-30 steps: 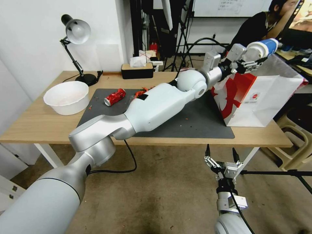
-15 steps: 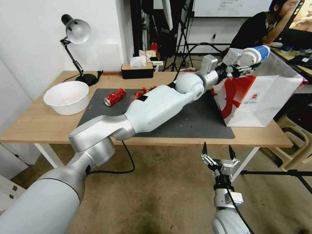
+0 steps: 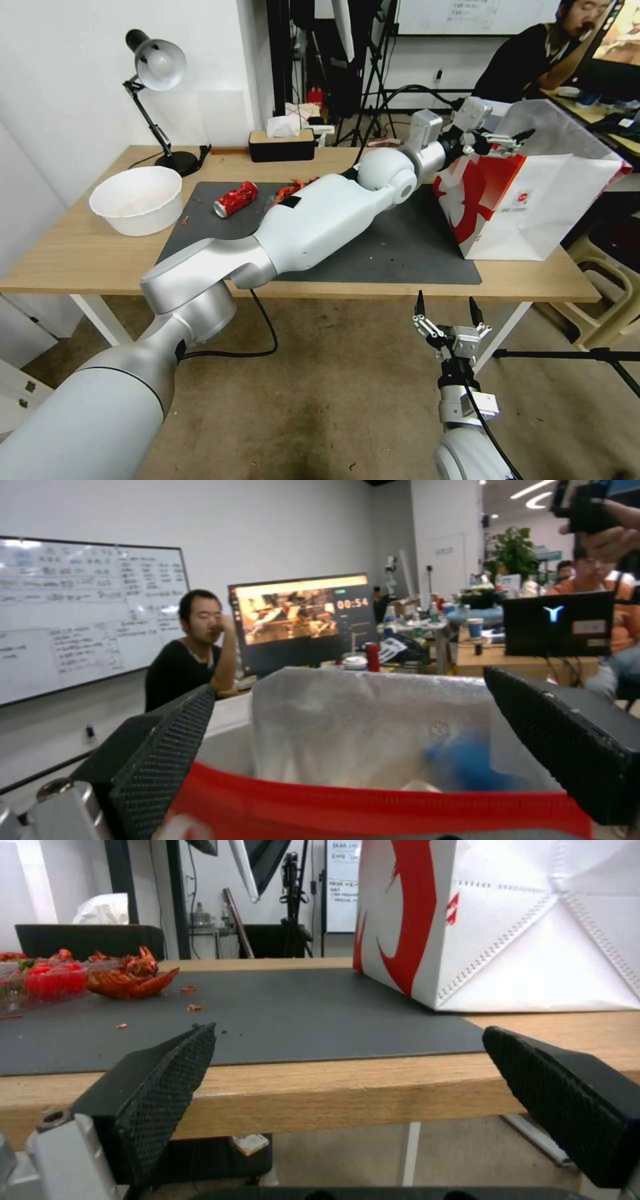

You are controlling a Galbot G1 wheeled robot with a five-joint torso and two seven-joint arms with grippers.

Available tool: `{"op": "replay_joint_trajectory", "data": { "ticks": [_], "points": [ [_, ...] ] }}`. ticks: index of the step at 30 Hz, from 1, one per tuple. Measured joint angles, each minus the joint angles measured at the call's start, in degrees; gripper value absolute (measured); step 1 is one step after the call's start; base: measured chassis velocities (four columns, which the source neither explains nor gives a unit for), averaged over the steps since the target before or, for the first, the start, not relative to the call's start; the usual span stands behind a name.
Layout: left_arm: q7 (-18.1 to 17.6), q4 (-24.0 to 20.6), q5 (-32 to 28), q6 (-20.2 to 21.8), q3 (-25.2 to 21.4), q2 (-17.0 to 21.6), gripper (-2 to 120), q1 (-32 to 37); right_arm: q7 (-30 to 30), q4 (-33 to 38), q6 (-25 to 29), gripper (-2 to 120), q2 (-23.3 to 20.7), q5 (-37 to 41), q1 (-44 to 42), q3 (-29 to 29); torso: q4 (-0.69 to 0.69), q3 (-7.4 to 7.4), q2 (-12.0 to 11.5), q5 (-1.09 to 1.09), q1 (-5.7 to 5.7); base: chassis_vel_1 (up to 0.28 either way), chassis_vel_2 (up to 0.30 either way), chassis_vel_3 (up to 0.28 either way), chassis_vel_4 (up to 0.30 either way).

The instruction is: Pick up the trash from the table and place it into the takeout bag.

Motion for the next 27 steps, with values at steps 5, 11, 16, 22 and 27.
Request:
{"op": "replay_joint_trajectory", "data": {
  "ticks": [5,11,16,22,27],
  "points": [
    [-0.1,-2.2,0.1,0.1,-1.6,4.1,100,1.5,0.0,0.2,-0.1,100,-0.2,0.0,-0.2,0.0,0.03,0.0,0.0,-0.01,0.0,0.0,0.0,0.0,0.0],
    [-0.3,-6.3,0.5,0.3,-4.5,10.4,100,5.6,0.1,0.5,-0.5,100,-0.6,0.0,0.0,0.0,0.03,0.01,0.0,-0.02,0.0,0.0,0.0,0.0,0.0],
    [-1.3,-10.1,1.3,0.4,-6.9,16.1,100,9.5,0.1,0.6,-1.0,100,-1.0,0.0,0.2,-0.1,0.03,0.0,0.0,-0.02,0.0,0.0,0.0,0.0,0.0],
    [-2.0,-17.4,2.4,0.7,-11.3,24.4,100,16.4,0.1,0.6,-1.2,100,-1.3,0.0,0.3,-0.4,0.02,0.0,0.0,-0.02,0.0,0.0,0.0,0.0,0.0],
    [-2.7,-21.5,3.3,1.3,-14.5,27.8,100,20.4,0.2,0.6,-1.2,100,-1.4,0.0,0.3,-0.5,0.02,0.0,0.0,-0.01,0.0,0.0,0.0,0.0,0.0]
  ]
}}
